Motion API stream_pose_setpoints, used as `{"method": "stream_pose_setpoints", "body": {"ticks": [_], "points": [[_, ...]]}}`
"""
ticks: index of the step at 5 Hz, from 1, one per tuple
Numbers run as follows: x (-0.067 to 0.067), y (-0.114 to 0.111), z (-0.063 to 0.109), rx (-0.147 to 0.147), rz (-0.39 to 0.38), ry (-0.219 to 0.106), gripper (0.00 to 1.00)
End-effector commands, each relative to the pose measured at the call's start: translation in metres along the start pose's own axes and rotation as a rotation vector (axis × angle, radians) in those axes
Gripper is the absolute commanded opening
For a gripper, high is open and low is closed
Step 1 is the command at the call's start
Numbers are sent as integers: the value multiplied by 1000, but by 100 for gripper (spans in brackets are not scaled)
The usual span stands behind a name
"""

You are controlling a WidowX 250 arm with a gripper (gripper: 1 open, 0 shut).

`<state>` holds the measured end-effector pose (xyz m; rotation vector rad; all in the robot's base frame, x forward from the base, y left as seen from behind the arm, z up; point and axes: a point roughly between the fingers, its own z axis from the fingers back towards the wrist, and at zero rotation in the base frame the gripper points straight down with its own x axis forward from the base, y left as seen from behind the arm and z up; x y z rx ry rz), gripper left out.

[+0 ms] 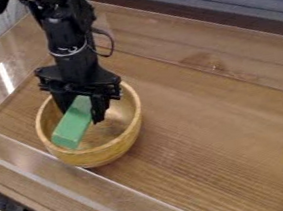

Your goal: Remove the green block from the brown bowl and put it on the table

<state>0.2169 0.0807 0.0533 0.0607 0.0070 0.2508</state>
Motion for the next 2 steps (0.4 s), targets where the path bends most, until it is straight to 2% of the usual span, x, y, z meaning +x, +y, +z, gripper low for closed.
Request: {"method": "stream_pose_setpoints", "body": {"ticks": [1, 2], "points": [[7, -4, 9, 1, 51, -48, 0], [5, -13, 7, -2, 91, -46, 0]]}}
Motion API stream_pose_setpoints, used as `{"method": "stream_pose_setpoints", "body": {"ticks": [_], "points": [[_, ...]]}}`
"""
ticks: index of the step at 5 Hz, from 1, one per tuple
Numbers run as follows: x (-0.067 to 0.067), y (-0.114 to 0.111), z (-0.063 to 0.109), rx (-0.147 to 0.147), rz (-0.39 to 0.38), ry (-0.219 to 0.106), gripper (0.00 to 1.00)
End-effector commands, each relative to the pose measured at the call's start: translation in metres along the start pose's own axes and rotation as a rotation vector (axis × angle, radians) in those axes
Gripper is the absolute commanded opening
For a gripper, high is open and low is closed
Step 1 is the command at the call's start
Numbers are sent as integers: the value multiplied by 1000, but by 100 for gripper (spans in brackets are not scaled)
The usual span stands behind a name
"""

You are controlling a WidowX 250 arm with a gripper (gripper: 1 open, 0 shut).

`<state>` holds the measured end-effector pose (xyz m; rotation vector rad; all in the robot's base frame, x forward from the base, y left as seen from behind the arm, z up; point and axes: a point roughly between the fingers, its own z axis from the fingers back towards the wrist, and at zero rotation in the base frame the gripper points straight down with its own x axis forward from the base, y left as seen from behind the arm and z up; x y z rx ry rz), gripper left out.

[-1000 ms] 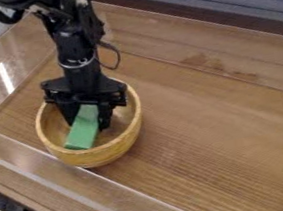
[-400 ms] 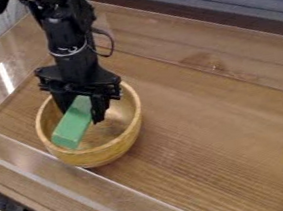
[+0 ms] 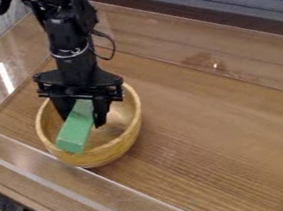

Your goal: Remove the green block from the brown bowl and put it on the table

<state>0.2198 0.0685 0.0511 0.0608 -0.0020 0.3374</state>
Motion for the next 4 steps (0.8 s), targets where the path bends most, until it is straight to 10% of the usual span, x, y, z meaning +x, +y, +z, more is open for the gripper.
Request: {"method": "stream_pose_setpoints", "body": {"ticks": [1, 4], "points": [[10, 8, 19, -6, 6, -40, 0], [8, 17, 47, -27, 12, -47, 0]]}}
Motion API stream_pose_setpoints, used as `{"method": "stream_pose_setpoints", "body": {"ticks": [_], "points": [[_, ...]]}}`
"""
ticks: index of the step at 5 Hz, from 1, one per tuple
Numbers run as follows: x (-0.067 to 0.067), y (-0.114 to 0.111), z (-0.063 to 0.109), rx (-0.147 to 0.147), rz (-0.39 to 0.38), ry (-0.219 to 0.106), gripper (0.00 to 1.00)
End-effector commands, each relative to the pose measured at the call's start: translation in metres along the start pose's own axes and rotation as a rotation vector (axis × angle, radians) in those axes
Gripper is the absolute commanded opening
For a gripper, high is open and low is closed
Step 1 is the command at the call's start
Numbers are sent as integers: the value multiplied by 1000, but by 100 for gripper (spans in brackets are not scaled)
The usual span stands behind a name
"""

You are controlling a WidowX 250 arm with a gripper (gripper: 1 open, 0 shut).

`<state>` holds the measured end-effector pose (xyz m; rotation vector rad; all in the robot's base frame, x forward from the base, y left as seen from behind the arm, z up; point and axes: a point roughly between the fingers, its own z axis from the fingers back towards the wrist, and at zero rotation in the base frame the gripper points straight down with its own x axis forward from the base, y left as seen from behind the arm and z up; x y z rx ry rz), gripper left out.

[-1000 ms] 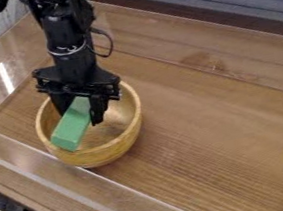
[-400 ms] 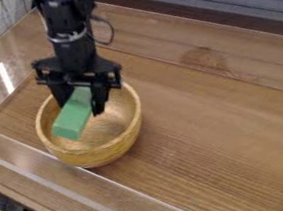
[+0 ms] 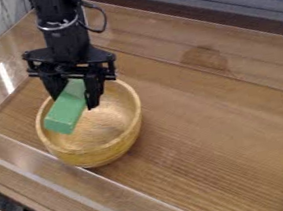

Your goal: Remove the green block from the brown bowl and put it on the table

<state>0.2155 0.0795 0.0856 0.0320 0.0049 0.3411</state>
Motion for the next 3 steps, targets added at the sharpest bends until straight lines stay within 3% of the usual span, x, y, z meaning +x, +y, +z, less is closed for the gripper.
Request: {"method": "stream_pose_setpoints", "body": {"ticks": [1, 3], "points": [[9, -8, 12, -8, 68, -61, 0], [12, -31, 14, -19, 170, -62, 0]]}}
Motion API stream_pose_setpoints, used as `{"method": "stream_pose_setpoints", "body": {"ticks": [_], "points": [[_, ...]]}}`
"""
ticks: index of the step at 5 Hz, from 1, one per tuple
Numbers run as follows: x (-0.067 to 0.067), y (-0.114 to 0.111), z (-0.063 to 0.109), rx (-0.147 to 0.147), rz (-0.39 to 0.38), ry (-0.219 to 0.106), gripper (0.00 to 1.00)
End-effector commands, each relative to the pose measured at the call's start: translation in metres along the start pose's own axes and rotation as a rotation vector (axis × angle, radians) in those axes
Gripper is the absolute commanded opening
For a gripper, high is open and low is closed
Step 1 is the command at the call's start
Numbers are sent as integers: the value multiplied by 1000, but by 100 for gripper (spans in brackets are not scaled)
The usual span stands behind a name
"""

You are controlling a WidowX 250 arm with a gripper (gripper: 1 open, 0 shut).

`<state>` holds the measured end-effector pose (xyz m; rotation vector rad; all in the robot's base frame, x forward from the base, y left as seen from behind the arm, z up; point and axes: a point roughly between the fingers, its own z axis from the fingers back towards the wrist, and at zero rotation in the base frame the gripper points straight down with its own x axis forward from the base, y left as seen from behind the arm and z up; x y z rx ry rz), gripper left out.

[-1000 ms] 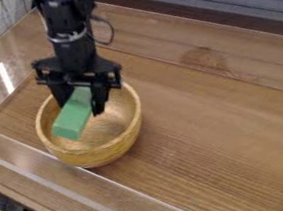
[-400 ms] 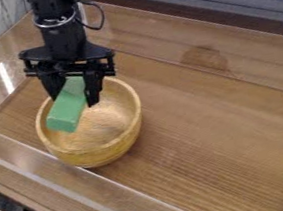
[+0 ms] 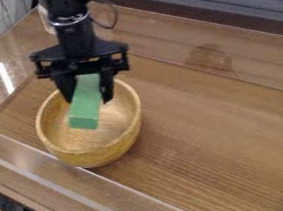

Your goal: Remove the green block from the brown bowl and put it on the table

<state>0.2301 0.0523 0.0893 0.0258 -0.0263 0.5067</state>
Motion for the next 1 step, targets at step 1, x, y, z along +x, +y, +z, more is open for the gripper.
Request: {"method": "stream_pose_setpoints", "body": {"ticks": [1], "points": [[5, -24, 14, -22, 35, -37, 0]]}}
